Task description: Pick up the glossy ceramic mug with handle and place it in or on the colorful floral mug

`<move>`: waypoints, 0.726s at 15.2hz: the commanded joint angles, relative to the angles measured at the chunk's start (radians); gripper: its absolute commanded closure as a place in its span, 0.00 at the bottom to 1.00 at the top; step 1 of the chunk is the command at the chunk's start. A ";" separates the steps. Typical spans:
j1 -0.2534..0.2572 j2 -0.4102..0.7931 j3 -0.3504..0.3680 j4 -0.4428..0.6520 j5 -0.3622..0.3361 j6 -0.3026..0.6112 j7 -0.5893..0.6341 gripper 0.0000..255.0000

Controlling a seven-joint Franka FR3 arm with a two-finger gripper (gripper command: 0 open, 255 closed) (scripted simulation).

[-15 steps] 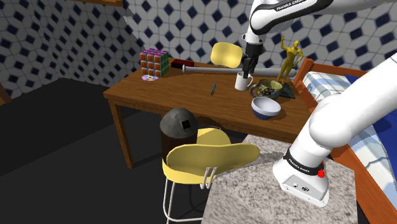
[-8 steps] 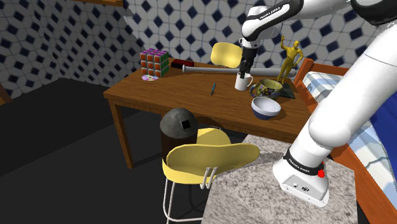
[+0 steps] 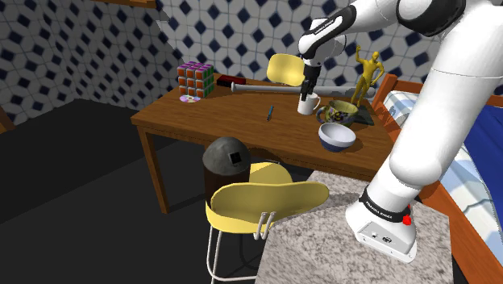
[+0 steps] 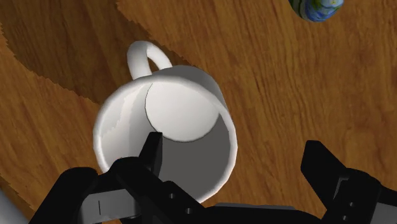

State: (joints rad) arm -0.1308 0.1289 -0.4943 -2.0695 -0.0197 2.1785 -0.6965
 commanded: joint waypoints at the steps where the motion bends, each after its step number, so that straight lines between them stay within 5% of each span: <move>1: -0.004 0.018 0.000 -0.008 0.010 0.025 -0.009 0.00; 11: -0.009 0.046 0.003 -0.028 0.026 0.070 -0.020 0.00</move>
State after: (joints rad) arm -0.1402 0.1746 -0.4915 -2.0970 0.0063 2.2481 -0.7161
